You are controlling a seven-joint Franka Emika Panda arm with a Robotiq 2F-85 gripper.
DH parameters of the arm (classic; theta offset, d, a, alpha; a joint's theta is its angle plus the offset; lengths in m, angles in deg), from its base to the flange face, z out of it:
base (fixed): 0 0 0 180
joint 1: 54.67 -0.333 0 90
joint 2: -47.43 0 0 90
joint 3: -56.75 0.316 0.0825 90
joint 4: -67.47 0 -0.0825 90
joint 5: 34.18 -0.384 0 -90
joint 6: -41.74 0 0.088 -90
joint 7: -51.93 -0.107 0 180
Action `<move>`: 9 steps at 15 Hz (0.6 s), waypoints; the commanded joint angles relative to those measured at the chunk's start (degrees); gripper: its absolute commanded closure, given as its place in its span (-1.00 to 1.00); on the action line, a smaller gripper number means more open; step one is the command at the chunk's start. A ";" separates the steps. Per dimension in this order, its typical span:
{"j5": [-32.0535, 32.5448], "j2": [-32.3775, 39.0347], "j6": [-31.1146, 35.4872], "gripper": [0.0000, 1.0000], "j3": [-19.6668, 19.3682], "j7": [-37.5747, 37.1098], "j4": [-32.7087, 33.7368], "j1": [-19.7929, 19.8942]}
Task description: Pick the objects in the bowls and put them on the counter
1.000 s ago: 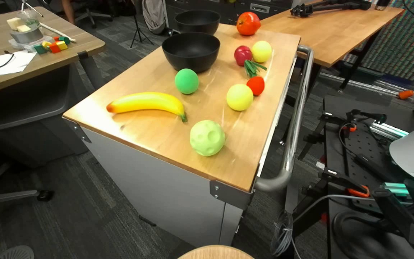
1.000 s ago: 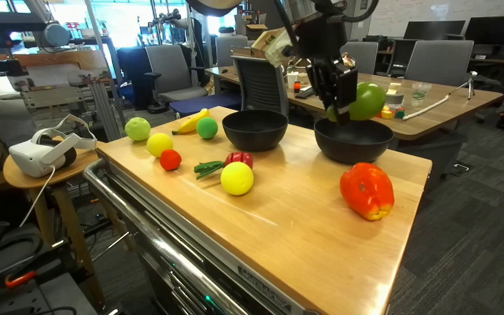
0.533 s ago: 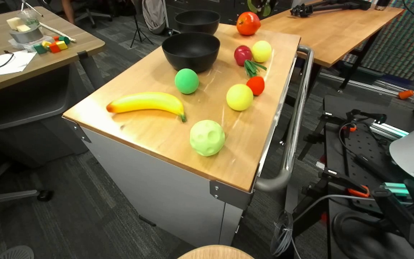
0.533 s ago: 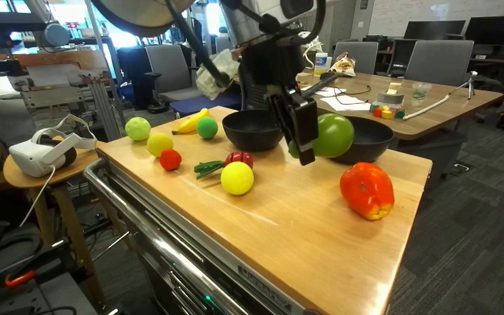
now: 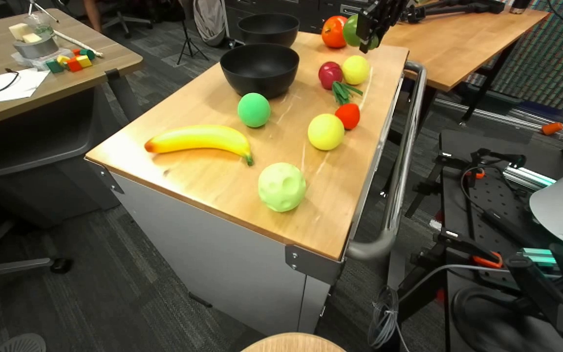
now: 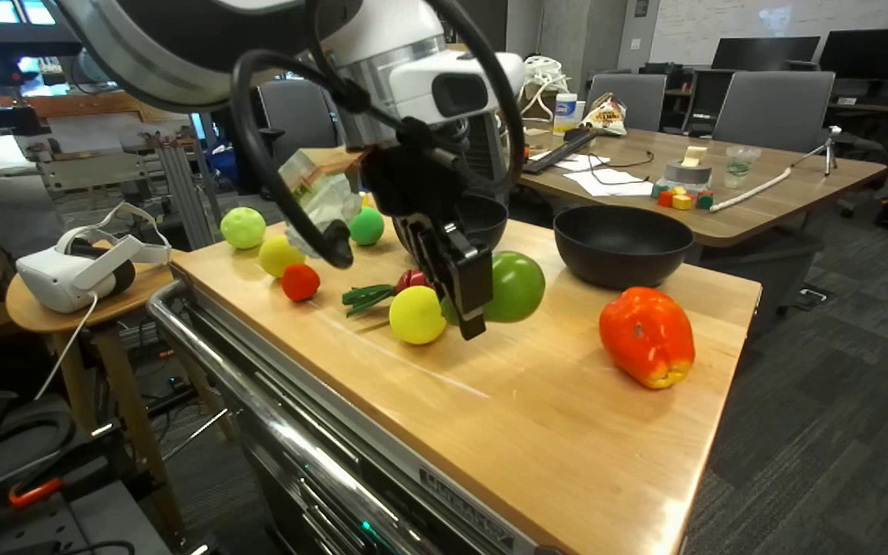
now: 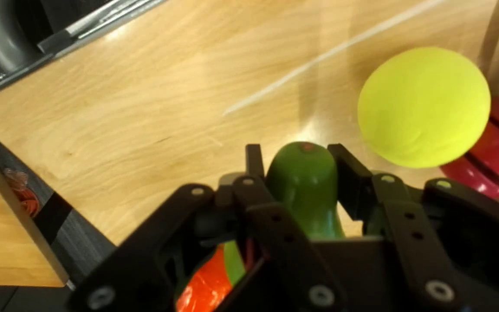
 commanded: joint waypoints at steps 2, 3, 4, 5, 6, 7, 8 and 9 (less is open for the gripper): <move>-0.71 0.73 2.23 0.68 0.87 7.16 -2.76 2.64; -0.79 0.83 1.97 0.68 0.71 8.39 -2.93 2.92; -0.97 0.80 1.88 -0.32 0.55 9.64 -3.07 3.21; -0.98 0.77 1.95 -0.34 0.46 10.57 -3.09 3.52; -1.31 0.44 2.21 -0.44 0.35 11.65 -3.10 3.75; -1.51 0.09 2.36 -0.61 0.27 12.48 -3.08 3.98; -1.58 -0.67 2.58 -0.75 0.18 13.25 -3.11 4.26; -1.29 -1.49 2.75 -0.93 0.19 13.33 -3.03 4.61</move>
